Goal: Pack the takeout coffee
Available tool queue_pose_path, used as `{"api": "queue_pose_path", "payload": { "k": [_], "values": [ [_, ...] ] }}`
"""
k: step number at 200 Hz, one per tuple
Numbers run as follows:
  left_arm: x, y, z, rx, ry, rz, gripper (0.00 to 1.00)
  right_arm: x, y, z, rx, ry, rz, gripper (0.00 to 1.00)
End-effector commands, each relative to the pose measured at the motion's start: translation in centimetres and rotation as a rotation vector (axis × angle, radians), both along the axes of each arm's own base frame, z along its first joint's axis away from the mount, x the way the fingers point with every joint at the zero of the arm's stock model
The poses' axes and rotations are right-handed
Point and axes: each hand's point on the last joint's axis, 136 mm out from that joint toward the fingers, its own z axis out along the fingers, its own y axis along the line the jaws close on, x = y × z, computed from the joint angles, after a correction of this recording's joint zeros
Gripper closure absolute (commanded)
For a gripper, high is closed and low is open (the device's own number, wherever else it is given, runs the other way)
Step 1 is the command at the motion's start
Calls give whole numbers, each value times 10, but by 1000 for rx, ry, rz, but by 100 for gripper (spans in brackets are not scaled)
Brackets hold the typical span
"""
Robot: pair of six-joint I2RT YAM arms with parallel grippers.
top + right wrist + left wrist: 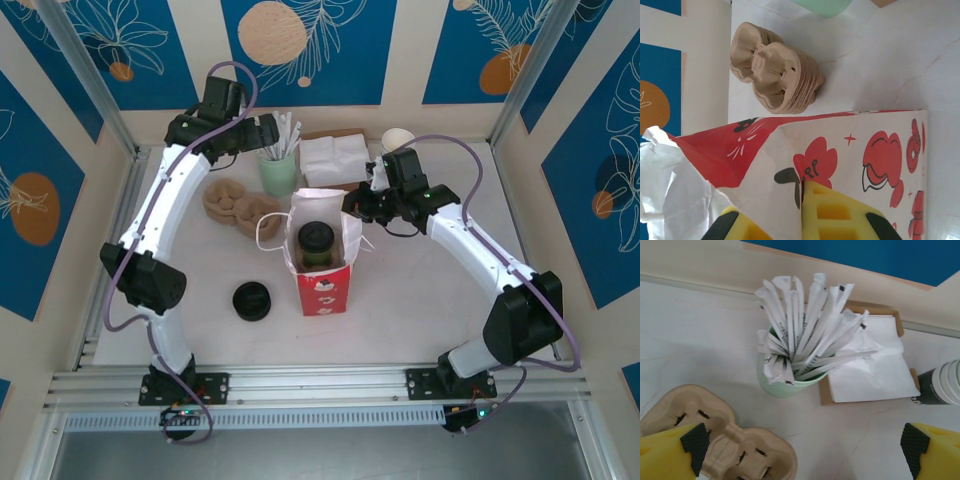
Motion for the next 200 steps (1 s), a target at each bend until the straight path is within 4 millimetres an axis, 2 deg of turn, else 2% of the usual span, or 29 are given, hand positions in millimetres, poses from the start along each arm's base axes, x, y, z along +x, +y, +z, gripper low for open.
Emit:
{"api": "queue_pose_path", "payload": {
  "k": [1,27,59,96,135,148,172,200],
  "values": [
    [7,16,0,37,-1,29,1,9,3,20,26,-50,-19,100],
    [18,12,-3,42,-14,9,2,9,3,19,16,-56,-19,96],
    [37,1,-3,51,-47,-47,9,10,-2,27,-8,-87,-17,79],
    [58,-17,11,33,-130,-125,21,11,-16,41,-34,-129,-18,71],
    [70,-25,16,54,-186,-159,36,16,-36,70,-74,-257,-7,67],
    [74,-30,13,58,-200,-171,36,18,-45,84,-88,-293,-19,66],
    [81,-38,5,57,-203,-191,36,25,-70,109,-65,-259,-109,66],
    [86,-49,-6,18,-195,-218,36,24,-81,130,-12,-259,-140,66]
  ]
}}
